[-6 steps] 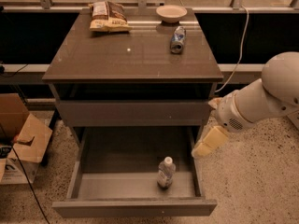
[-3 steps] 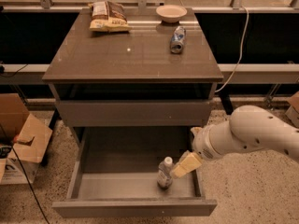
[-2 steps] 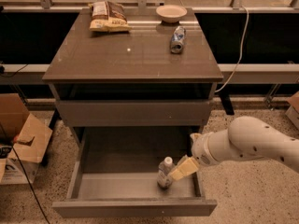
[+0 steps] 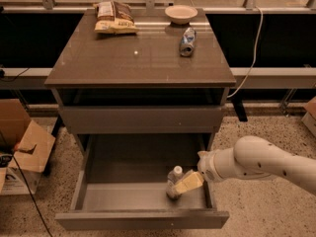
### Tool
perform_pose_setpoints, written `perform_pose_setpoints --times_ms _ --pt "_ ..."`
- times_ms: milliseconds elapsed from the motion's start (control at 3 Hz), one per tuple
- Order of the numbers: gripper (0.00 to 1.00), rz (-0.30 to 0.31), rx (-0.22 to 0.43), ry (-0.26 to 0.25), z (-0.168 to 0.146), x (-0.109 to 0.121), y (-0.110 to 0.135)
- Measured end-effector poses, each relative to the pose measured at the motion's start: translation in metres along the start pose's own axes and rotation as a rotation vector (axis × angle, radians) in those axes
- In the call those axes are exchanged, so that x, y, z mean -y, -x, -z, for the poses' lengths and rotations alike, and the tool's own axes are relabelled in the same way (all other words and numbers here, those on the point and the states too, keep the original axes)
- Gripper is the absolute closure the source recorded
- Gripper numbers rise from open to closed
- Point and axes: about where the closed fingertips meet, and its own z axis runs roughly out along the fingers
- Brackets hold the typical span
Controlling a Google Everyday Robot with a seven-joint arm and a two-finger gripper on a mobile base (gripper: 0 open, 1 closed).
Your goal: Pick blue plastic bottle from middle drawer and place on counter
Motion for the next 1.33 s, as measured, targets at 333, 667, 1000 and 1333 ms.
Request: perform_pose_setpoints --times_ms 333,667,1000,1333 --pt "0.0 -0.05 0.011 0.028 -0.026 0.001 -0.009" --pt "0.0 -0.097 0.015 0.057 -0.047 0.001 -0.016" --pt "0.0 -0.154 0.003 0.091 -0.067 0.0 -0.025" --pt "0.0 -0.195 -0.018 0.109 -0.075 -0.002 -0.034"
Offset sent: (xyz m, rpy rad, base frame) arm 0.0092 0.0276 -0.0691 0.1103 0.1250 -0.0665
